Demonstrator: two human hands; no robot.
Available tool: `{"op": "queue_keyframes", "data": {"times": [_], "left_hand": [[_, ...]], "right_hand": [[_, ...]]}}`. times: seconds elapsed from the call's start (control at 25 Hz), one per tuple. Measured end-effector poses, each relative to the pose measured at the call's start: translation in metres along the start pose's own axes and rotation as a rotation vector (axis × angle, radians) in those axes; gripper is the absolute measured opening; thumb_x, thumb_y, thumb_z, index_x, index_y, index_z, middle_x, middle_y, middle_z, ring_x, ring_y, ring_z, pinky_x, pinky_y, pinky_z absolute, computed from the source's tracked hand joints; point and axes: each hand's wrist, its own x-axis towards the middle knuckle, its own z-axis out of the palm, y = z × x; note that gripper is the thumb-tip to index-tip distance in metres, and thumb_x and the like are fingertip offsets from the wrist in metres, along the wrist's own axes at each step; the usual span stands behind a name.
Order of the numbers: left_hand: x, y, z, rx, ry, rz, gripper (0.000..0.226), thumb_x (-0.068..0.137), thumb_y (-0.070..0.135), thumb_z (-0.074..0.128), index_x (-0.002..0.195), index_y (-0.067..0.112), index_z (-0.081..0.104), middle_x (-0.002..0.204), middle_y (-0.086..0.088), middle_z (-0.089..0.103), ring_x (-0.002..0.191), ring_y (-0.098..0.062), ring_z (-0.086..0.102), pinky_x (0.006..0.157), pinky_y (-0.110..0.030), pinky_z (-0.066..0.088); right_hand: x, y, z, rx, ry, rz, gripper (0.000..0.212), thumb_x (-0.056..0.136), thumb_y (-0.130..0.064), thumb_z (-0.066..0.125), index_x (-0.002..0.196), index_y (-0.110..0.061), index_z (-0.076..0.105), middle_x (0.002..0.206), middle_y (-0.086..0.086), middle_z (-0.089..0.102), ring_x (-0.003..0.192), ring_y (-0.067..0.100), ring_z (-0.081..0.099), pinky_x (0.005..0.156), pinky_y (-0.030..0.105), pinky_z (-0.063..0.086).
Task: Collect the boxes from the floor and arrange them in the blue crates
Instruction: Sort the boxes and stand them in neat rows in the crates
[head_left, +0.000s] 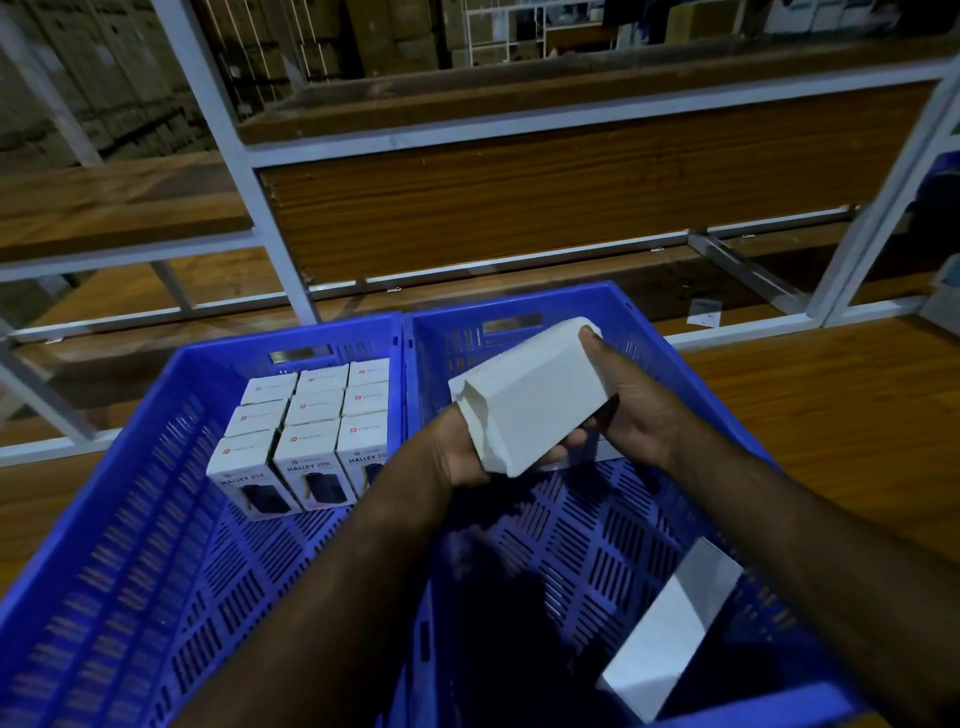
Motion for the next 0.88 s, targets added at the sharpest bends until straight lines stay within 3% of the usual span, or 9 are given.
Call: {"op": "queue_keyframes", "data": {"times": [0.08,0.16,0.24,0.32,0.4,0.48,0.56,0.64,0.88], "left_hand": [[0.003,0.002,0.001,0.002,0.134,0.057,0.038,0.091,0.041,0.054,0.107,0.014,0.076,0.105,-0.019,0.074,0.083,-0.036,0.074,0.06,-0.039,0.063],[0.007,0.004,-0.003,-0.063,0.246,0.107,0.053,0.098,0.058,0.043,0.12,0.017,0.068,0.112,-0.018,0.073,0.089,-0.036,0.074,0.071,-0.043,0.064],[0.01,0.004,-0.009,-0.153,0.309,0.15,0.077,0.091,0.075,0.036,0.134,0.014,0.056,0.117,-0.02,0.069,0.089,-0.033,0.075,0.072,-0.044,0.064],[0.012,0.004,-0.01,-0.186,0.337,0.211,0.084,0.089,0.077,0.04,0.142,0.012,0.043,0.123,-0.021,0.064,0.099,-0.031,0.071,0.077,-0.044,0.063],[0.013,0.005,-0.011,-0.195,0.393,0.274,0.076,0.091,0.064,0.054,0.143,0.01,0.04,0.126,-0.019,0.06,0.111,-0.029,0.064,0.086,-0.043,0.06],[0.016,0.006,-0.014,-0.131,0.459,0.302,0.057,0.092,0.048,0.065,0.13,0.007,0.052,0.115,-0.012,0.062,0.102,-0.021,0.064,0.085,-0.035,0.058],[0.019,0.005,-0.017,0.009,0.529,0.273,0.029,0.092,0.036,0.069,0.109,0.012,0.064,0.099,-0.005,0.061,0.085,-0.014,0.06,0.075,-0.026,0.055],[0.025,0.003,-0.02,0.175,0.592,0.22,0.016,0.094,0.031,0.068,0.101,0.017,0.065,0.105,-0.003,0.063,0.089,-0.013,0.06,0.069,-0.023,0.051],[0.034,-0.004,-0.029,0.312,0.641,0.104,0.02,0.096,0.021,0.065,0.113,0.009,0.064,0.12,-0.008,0.068,0.112,-0.023,0.063,0.071,-0.034,0.057]], "right_hand": [[0.003,0.001,-0.002,0.005,0.09,-0.023,0.05,0.095,-0.052,0.053,0.124,-0.014,0.065,0.114,0.013,0.072,0.095,0.023,0.07,0.079,0.038,0.059],[0.005,0.003,-0.005,0.044,0.206,-0.027,0.034,0.097,-0.046,0.055,0.115,-0.019,0.067,0.116,0.009,0.073,0.108,0.025,0.066,0.093,0.04,0.052],[0.008,0.006,-0.008,0.06,0.27,-0.014,0.029,0.095,-0.043,0.06,0.112,-0.021,0.066,0.117,0.009,0.071,0.107,0.025,0.065,0.088,0.039,0.053],[0.01,0.009,-0.009,0.015,0.274,0.045,0.03,0.092,-0.042,0.065,0.111,-0.019,0.067,0.115,0.012,0.07,0.1,0.027,0.064,0.076,0.037,0.052],[0.009,0.012,-0.008,-0.012,0.212,0.124,0.03,0.092,-0.038,0.066,0.113,-0.016,0.068,0.111,0.012,0.07,0.094,0.025,0.064,0.066,0.033,0.053],[0.007,0.016,-0.004,-0.013,0.136,0.19,0.033,0.091,-0.034,0.068,0.116,-0.014,0.068,0.11,0.011,0.072,0.095,0.024,0.067,0.062,0.03,0.057],[0.005,0.019,-0.002,-0.063,0.074,0.237,0.035,0.089,-0.035,0.071,0.117,-0.015,0.067,0.114,0.011,0.072,0.102,0.025,0.068,0.069,0.031,0.06],[0.003,0.022,0.0,-0.065,0.025,0.275,0.032,0.089,-0.034,0.07,0.116,-0.017,0.067,0.116,0.011,0.072,0.106,0.025,0.067,0.076,0.033,0.061],[0.008,0.037,0.001,0.103,0.043,0.279,0.025,0.092,-0.014,0.066,0.117,-0.007,0.063,0.115,0.014,0.069,0.101,0.026,0.068,0.077,0.036,0.062]]}}
